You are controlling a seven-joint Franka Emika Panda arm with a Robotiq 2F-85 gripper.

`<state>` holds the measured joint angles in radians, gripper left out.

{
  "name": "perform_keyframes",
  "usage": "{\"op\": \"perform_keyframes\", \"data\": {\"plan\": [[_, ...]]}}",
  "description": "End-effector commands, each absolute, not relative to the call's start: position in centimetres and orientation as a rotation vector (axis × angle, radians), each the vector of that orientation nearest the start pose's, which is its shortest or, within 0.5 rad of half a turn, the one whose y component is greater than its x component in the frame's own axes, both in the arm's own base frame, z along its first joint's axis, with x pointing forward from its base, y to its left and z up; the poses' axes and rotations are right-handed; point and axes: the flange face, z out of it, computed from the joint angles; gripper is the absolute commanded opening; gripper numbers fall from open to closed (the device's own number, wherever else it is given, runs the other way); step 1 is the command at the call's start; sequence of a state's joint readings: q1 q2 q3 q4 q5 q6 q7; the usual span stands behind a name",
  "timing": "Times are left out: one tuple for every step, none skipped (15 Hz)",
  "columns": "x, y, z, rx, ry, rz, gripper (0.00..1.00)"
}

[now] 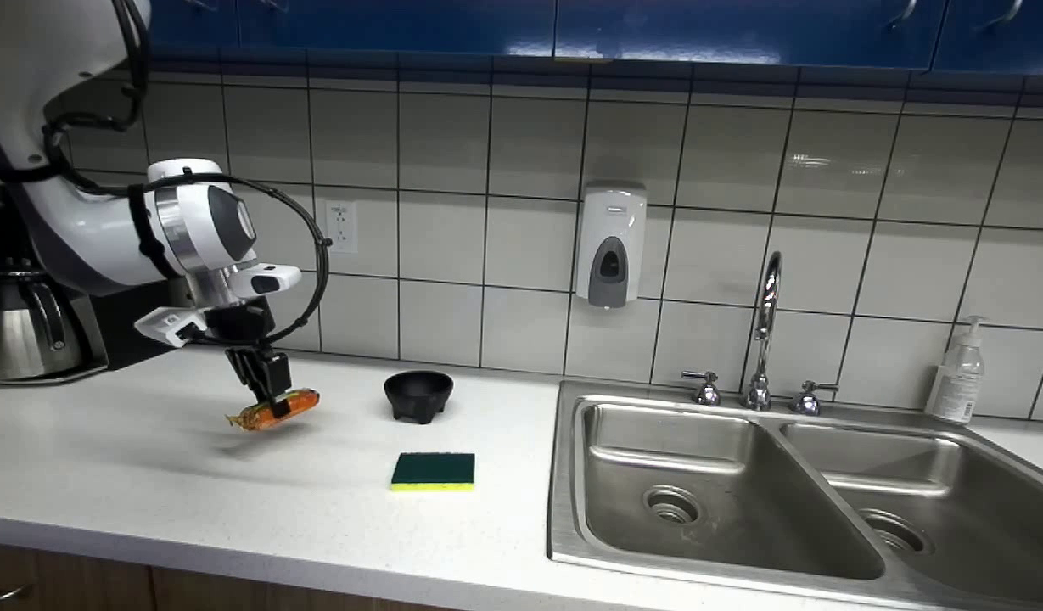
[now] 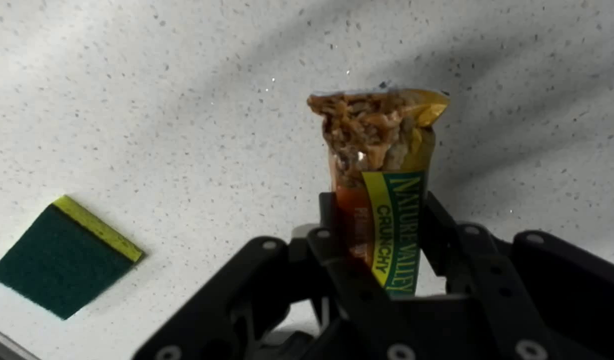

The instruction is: Put the packet in the black bowl

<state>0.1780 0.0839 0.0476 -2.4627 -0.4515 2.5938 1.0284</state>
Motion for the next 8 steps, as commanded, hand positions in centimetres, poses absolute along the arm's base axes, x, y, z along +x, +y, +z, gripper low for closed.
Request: {"op": "perform_keyframes", "data": {"plan": [[48.1, 9.9, 28.6, -3.208, 0.691, -0.336, 0.16], [48.5, 9.4, 29.0, -3.203, 0.697, -0.351, 0.16], [48.9, 8.9, 29.5, -3.2, 0.702, -0.364, 0.16], [49.3, 8.5, 30.0, -3.2, 0.704, -0.381, 0.16], [49.8, 8.0, 30.4, -3.2, 0.702, -0.391, 0.16], [50.3, 7.4, 30.8, -3.201, 0.693, -0.404, 0.16], [50.7, 6.9, 31.1, -3.2, 0.68, -0.411, 0.16], [51.1, 6.2, 31.4, -3.203, 0.665, -0.419, 0.16]]}}
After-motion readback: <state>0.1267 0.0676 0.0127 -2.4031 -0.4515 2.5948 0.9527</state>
